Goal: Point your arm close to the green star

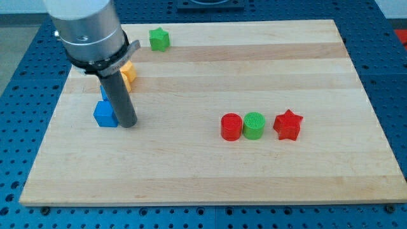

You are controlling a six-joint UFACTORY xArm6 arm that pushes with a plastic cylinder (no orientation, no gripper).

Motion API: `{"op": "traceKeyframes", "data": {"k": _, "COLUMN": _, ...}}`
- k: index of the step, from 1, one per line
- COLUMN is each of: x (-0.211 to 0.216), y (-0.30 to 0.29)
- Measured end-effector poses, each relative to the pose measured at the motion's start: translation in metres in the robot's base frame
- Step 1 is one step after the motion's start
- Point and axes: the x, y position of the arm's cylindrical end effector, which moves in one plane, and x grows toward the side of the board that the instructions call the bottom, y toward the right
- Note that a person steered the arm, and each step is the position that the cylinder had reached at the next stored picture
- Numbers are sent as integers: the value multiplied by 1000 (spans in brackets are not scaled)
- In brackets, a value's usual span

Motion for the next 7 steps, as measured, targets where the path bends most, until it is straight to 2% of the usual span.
{"op": "traceKeyframes", "data": {"k": 1, "x": 9, "y": 24}}
{"op": "traceKeyframes", "data": {"k": 3, "x": -45, "y": 85}}
{"op": "traceKeyframes", "data": {"k": 5, "x": -90, "y": 103}}
{"op": "traceKeyframes", "data": {"k": 7, "x": -96, "y": 103}}
